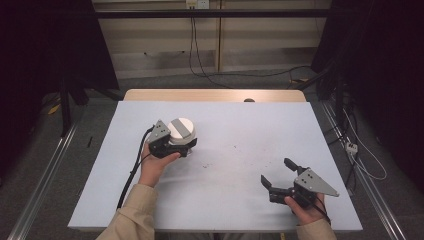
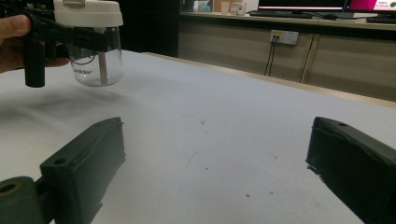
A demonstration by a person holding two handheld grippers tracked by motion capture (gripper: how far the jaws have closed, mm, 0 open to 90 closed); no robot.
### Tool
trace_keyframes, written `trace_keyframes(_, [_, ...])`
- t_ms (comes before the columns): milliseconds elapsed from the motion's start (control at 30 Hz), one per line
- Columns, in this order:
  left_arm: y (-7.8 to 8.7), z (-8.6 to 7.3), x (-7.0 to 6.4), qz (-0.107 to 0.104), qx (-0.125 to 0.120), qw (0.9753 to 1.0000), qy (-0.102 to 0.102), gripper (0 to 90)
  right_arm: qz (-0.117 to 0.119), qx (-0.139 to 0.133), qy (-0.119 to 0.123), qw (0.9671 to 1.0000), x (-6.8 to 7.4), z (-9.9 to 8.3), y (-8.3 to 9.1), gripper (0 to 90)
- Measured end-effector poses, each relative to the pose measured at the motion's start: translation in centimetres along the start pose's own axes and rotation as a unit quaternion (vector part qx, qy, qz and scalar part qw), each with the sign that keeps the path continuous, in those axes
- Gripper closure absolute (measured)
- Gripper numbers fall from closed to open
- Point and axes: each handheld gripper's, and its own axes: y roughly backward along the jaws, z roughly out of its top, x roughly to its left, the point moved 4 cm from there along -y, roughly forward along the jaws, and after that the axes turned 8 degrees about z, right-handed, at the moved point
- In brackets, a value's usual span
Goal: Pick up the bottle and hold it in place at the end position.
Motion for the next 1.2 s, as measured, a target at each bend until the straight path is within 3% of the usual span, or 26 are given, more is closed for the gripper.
trace_keyframes(67, [-0.3, 0.1, -0.2, -0.002, 0.002, 1.0, -0.007, 18.5, 0.0, 0.0, 0.0, 1.0, 0.0, 0.0, 0.0, 3.8])
trace_keyframes(433, [-1.6, 0.3, -0.8, -0.009, 0.001, 1.0, 0.002, 18.4, 0.0, 0.0, -0.001, 1.0, -0.1, 0.0, 0.1, 3.8])
trace_keyframes(1200, [-3.5, 0.8, -2.1, -0.026, -0.002, 0.9996, -0.01, 18.4, -0.001, 0.0, -0.002, 1.0, -0.1, -0.1, 0.0, 3.7])
